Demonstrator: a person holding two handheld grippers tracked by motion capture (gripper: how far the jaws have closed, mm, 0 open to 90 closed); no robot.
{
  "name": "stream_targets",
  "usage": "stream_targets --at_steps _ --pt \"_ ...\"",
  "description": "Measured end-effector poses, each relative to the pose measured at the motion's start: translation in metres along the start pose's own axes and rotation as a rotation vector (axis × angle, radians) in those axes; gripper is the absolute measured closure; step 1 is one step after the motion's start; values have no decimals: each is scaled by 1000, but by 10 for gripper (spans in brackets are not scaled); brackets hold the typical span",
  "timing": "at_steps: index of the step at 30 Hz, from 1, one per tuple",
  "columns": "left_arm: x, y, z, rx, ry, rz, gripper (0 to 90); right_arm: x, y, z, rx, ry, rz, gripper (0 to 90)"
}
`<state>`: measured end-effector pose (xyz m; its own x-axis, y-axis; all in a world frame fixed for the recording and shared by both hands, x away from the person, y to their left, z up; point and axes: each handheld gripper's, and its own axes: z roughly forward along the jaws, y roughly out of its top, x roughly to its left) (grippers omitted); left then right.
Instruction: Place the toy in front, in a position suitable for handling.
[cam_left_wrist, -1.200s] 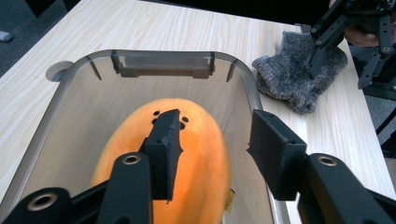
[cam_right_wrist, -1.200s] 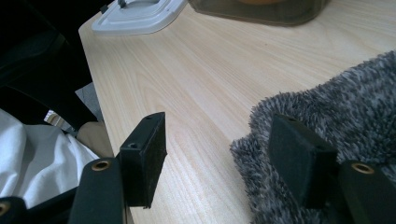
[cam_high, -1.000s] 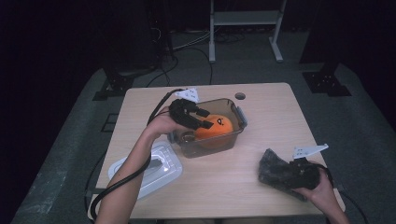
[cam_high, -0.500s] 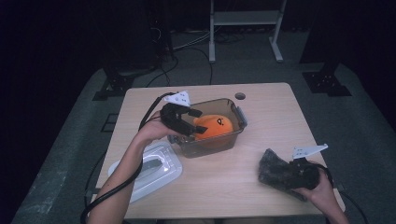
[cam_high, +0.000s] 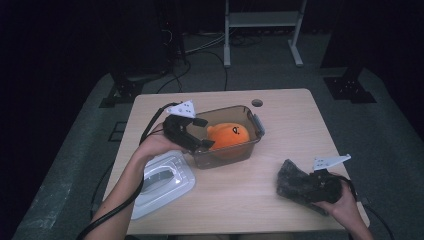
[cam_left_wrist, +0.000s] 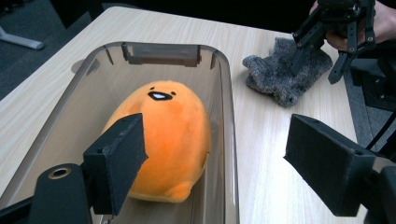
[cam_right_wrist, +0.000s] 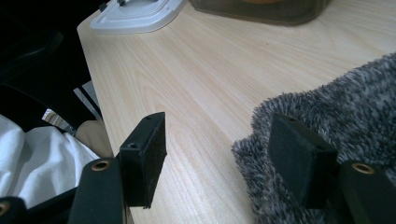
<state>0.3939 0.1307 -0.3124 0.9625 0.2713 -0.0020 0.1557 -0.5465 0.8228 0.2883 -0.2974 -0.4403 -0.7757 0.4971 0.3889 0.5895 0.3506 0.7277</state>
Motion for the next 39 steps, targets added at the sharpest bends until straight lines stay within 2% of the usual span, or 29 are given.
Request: stream_targets --at_steps 13,20,39 --pt "-7 -9 -15 -1 6 12 180 -2 -1 0 0 -1 5 360" --pt "-13 -17 -29 -23 35 19 157 -2 -2 -1 -2 -2 10 360" --pt "-21 -42 -53 -34 61 -11 157 -2 -1 -1 -1 -3 12 360"
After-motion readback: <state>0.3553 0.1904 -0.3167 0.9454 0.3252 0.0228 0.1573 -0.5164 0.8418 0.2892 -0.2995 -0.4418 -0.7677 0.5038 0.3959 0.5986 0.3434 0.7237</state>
